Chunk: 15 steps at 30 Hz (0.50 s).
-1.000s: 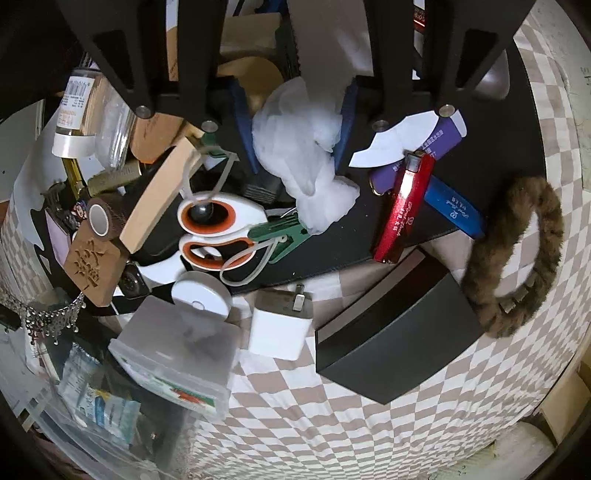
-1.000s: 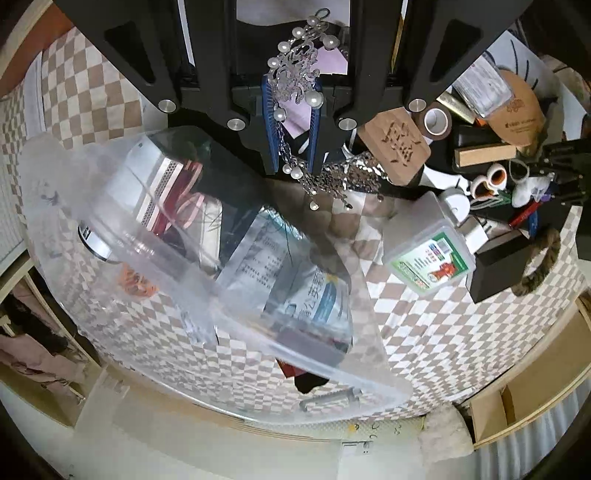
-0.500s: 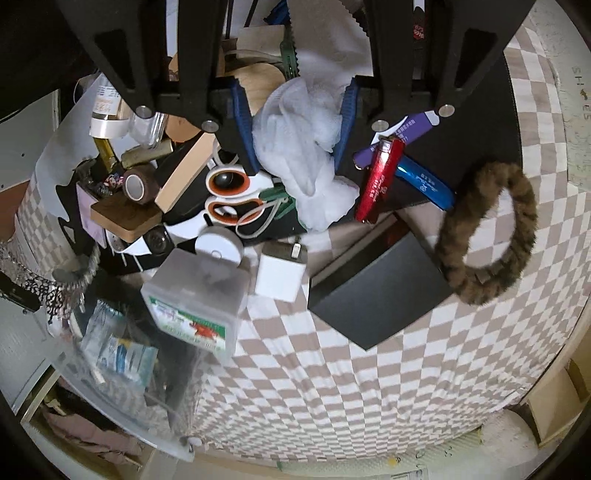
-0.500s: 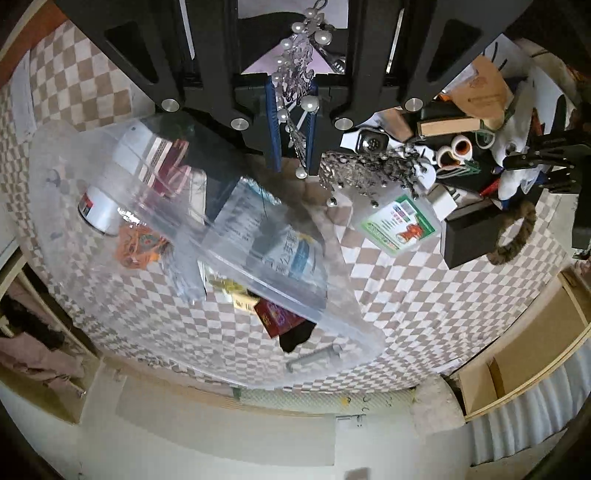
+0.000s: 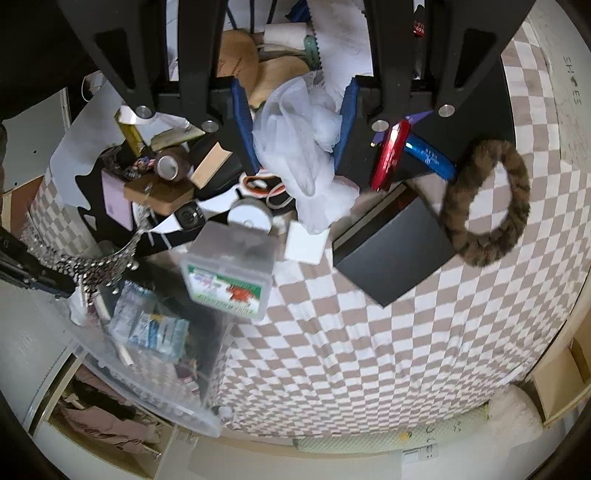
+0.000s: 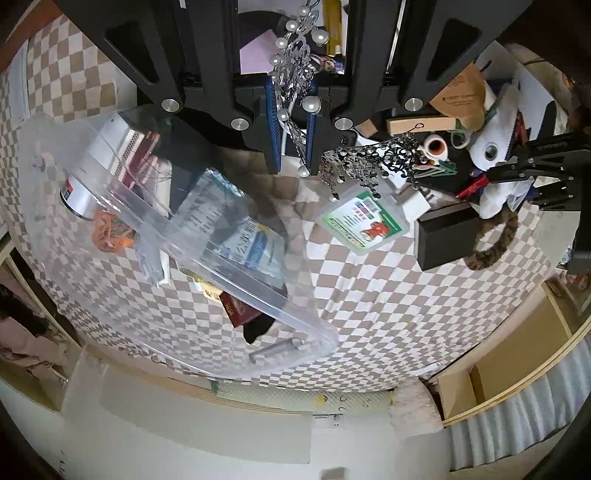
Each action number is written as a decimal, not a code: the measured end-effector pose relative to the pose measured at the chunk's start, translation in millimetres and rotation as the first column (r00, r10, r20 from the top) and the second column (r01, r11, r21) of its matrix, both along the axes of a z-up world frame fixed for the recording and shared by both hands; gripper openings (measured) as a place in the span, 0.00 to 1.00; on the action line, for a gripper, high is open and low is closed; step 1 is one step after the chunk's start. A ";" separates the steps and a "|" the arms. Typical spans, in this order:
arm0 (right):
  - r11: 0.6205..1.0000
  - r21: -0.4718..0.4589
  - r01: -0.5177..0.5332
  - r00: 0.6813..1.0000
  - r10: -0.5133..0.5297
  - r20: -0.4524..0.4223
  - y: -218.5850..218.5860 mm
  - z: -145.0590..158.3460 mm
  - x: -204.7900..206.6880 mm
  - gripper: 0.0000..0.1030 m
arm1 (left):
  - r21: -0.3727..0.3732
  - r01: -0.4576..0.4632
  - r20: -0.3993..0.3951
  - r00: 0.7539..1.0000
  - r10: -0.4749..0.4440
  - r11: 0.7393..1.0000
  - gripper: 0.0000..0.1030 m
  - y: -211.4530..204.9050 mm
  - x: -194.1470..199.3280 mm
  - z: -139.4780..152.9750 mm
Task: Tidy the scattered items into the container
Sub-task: 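Lift the white cloth and silver tiara and carry them toward the container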
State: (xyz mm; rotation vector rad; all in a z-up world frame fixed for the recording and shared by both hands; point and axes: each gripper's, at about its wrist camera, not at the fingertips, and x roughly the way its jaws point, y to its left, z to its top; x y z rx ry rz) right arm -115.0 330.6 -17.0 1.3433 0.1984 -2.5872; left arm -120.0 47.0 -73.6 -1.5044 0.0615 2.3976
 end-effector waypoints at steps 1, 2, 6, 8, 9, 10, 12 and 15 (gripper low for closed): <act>1.000 -0.004 -0.002 1.000 0.002 -0.002 -1.3 1.1 0.5 0.14 | 0.003 0.001 -0.006 1.000 -0.001 1.000 0.39 0.9 -0.6 2.7; 1.000 -0.009 -0.005 1.000 0.005 -0.003 -3.0 2.5 1.2 0.14 | 0.007 0.001 -0.012 1.000 -0.001 1.000 0.39 1.9 -1.3 5.9; 1.000 -0.022 -0.015 1.000 0.014 -0.019 -8.9 9.1 2.6 0.14 | 0.019 0.003 -0.042 0.999 -0.002 1.000 0.39 5.5 -4.2 20.1; 0.999 -0.030 -0.013 1.000 0.013 -0.027 -9.7 12.7 2.3 0.14 | 0.022 0.004 -0.056 0.998 -0.003 1.000 0.39 7.2 -5.8 26.4; 0.999 -0.033 -0.010 0.999 0.009 -0.032 -9.5 14.9 1.8 0.14 | 0.022 0.004 -0.064 0.998 -0.003 1.000 0.39 8.1 -6.9 29.6; 0.999 -0.036 -0.006 0.999 0.005 -0.037 -9.0 17.2 1.3 0.14 | 0.024 0.004 -0.069 0.998 -0.003 1.000 0.39 8.8 -7.9 32.5; 0.999 -0.045 0.004 0.999 -0.006 -0.046 -6.9 21.4 0.3 0.14 | 0.031 0.002 -0.079 0.997 0.000 1.000 0.39 10.2 -10.1 38.1; 0.998 -0.062 0.021 0.998 -0.025 -0.064 -2.8 29.1 -0.6 0.14 | 0.039 0.003 -0.097 0.995 0.001 0.999 0.39 13.5 -12.6 47.0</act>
